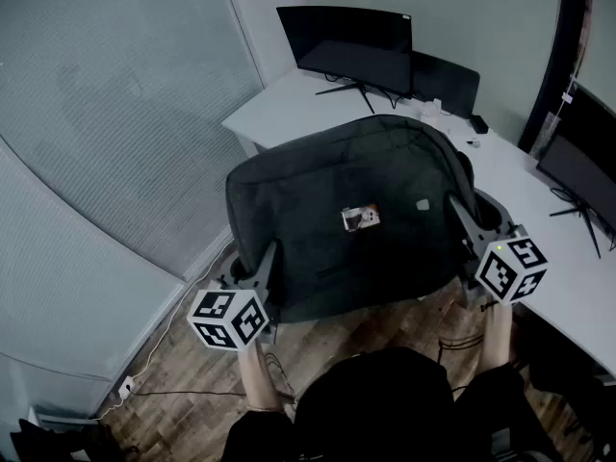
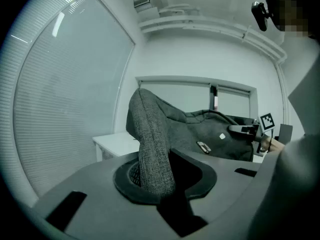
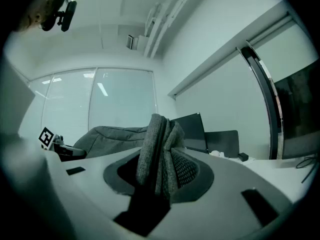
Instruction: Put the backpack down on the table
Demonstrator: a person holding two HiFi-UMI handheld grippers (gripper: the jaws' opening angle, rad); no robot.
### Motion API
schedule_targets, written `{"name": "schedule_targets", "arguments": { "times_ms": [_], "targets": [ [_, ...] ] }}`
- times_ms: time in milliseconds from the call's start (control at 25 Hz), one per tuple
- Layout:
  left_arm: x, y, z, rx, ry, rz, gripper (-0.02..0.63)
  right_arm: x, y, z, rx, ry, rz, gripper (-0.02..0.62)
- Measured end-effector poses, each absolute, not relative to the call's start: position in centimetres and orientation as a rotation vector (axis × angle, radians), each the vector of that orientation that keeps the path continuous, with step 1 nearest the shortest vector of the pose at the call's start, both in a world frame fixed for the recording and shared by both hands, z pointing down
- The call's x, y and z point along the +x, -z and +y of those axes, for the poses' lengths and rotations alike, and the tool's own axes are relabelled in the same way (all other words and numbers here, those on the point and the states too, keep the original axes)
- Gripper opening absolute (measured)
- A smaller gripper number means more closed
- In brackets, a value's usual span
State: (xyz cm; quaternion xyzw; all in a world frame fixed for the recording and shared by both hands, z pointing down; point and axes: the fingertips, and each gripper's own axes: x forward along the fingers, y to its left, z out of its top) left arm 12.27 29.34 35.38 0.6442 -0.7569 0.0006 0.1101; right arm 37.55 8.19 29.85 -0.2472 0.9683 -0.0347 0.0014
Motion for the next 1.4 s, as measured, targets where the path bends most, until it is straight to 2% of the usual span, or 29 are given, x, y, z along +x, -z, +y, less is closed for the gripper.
{"name": "schedule_targets", "arguments": {
  "times_ms": [880, 1400],
  "targets": [
    [14.3, -37.7, 28.9, 1.745, 0.008, -2.256, 0.083, 37.3, -32.1, 5.4, -0.685, 0.173, 3.114, 0.132],
    [7.5, -39.2, 25.4, 1.719, 0.002, -2.243, 0.083, 30.2, -33.7, 1.6, -0.672, 0.209, 3.129, 0.132]
  ]
}}
